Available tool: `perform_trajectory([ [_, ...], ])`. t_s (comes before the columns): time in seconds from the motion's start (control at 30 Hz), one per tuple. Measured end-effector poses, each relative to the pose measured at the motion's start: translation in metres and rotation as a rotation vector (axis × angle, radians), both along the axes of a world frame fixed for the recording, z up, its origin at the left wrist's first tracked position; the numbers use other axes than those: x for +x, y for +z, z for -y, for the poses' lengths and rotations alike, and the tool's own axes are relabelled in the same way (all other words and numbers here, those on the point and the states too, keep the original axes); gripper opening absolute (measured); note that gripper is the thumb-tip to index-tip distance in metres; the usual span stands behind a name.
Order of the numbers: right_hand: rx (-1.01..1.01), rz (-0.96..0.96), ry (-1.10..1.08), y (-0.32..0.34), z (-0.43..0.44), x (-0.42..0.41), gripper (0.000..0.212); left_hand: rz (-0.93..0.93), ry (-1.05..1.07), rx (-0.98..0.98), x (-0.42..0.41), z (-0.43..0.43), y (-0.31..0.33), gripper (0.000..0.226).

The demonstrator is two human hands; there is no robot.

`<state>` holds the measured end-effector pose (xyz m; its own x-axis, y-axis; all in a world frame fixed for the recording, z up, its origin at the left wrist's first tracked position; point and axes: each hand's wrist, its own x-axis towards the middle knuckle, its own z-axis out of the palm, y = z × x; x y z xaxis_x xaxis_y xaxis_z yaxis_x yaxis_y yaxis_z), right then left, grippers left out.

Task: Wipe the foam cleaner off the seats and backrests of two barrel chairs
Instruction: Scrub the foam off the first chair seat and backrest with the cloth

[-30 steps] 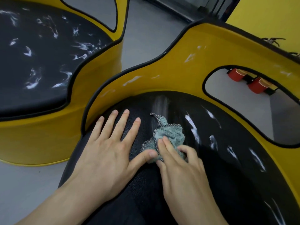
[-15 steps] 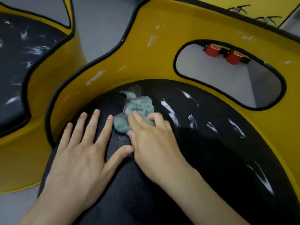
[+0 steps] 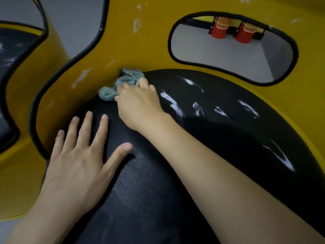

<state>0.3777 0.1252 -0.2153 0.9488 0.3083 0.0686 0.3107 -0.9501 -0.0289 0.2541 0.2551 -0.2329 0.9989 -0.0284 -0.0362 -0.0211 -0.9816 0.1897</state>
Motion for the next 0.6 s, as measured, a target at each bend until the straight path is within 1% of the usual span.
perform_trajectory([
  [0.07, 0.039, 0.085, 0.053, -0.004, 0.008, -0.036, 0.033, -0.021, -0.014, -0.008, 0.0, -0.001, 0.004, 0.111],
  [0.1, 0.075, 0.095, 0.093, -0.005, 0.016, -0.056, 0.033, -0.033, -0.03, 0.002, -0.001, -0.003, 0.005, 0.114],
  [0.17, 0.135, 0.054, 0.146, -0.004, 0.033, -0.088, 0.036, -0.05, -0.062, 0.003, -0.001, -0.007, 0.008, 0.119],
  [0.27, 0.151, 0.025, 0.145, -0.004, 0.043, -0.105, 0.038, -0.026, -0.061, -0.05, -0.001, -0.007, 0.007, 0.113],
  [0.4, 0.132, 0.055, 0.135, -0.007, 0.031, -0.053, 0.034, 0.003, -0.03, -0.028, 0.003, -0.004, 0.0, 0.104],
  [0.5, 0.093, 0.03, 0.05, -0.012, 0.02, 0.004, 0.03, 0.017, -0.013, -0.009, 0.01, -0.002, -0.001, 0.106],
  [0.6, 0.04, 0.029, 0.016, -0.011, 0.013, 0.02, 0.032, 0.027, -0.008, -0.022, 0.016, 0.001, 0.0, 0.109],
])
